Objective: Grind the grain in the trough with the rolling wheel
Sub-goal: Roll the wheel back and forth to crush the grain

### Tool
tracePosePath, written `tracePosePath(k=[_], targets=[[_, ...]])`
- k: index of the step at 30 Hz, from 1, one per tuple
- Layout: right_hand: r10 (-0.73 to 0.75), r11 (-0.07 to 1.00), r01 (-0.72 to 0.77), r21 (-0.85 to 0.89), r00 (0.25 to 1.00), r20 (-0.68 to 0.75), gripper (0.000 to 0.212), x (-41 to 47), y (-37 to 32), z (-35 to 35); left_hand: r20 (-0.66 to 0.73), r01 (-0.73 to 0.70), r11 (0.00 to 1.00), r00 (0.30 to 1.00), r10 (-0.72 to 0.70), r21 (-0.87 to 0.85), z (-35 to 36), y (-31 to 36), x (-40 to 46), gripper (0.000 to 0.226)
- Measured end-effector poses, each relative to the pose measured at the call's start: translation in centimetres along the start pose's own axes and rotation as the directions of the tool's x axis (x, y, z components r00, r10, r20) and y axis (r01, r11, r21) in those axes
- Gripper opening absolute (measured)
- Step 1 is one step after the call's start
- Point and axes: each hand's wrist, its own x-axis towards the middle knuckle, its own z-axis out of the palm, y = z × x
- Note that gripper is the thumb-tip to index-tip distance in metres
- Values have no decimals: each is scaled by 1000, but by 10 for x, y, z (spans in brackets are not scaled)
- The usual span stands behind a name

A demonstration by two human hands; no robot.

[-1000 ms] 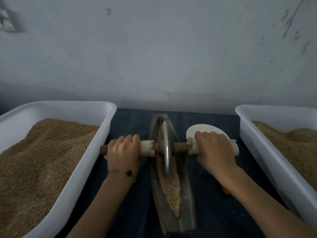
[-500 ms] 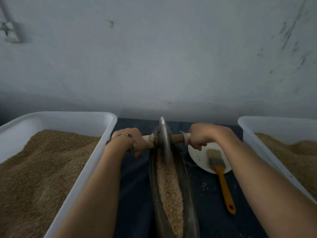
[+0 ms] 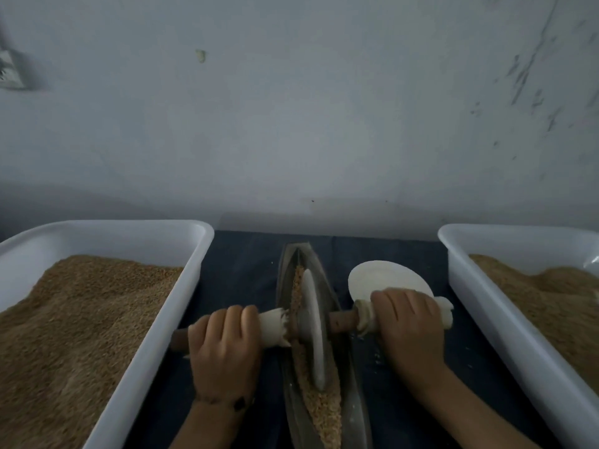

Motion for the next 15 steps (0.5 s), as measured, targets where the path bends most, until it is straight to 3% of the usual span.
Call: tracePosePath(k=[1, 3, 4, 6, 8, 10, 12, 13, 15], targets=[[-14, 1000, 13, 12, 999, 43, 20, 7, 1, 1, 33, 11, 1000, 999, -11, -18, 1, -1, 3, 10], [1, 999, -11, 31, 947, 321, 19, 30, 7, 4, 221, 37, 998, 975, -25, -50, 4, -3, 20, 25], [36, 997, -64, 39, 862, 506, 15, 44, 11, 8, 359, 48, 999, 932, -42, -10, 6, -5, 36, 28], [103, 971, -232, 50, 601, 792, 8, 72, 22, 21, 617, 86, 996, 782, -91, 38, 18, -11, 72, 22], [125, 932, -363, 10, 346, 930, 17, 95, 30, 30, 795, 83, 995, 600, -92, 52, 30, -15, 108, 18], [122, 903, -429, -29, 189, 974, 20, 105, 31, 35, 890, 81, 995, 448, -82, 50, 35, -15, 129, 21], [127, 889, -457, -29, 185, 975, 16, 100, 31, 36, 910, 87, 995, 407, -81, 49, 37, -14, 134, 24], [146, 889, -457, -14, 254, 956, 14, 95, 29, 34, 895, 89, 995, 439, -76, 41, 34, -14, 129, 22], [180, 941, -338, 16, 541, 822, 12, 73, 22, 26, 822, 111, 994, 564, -76, 16, 23, -13, 107, 18]])
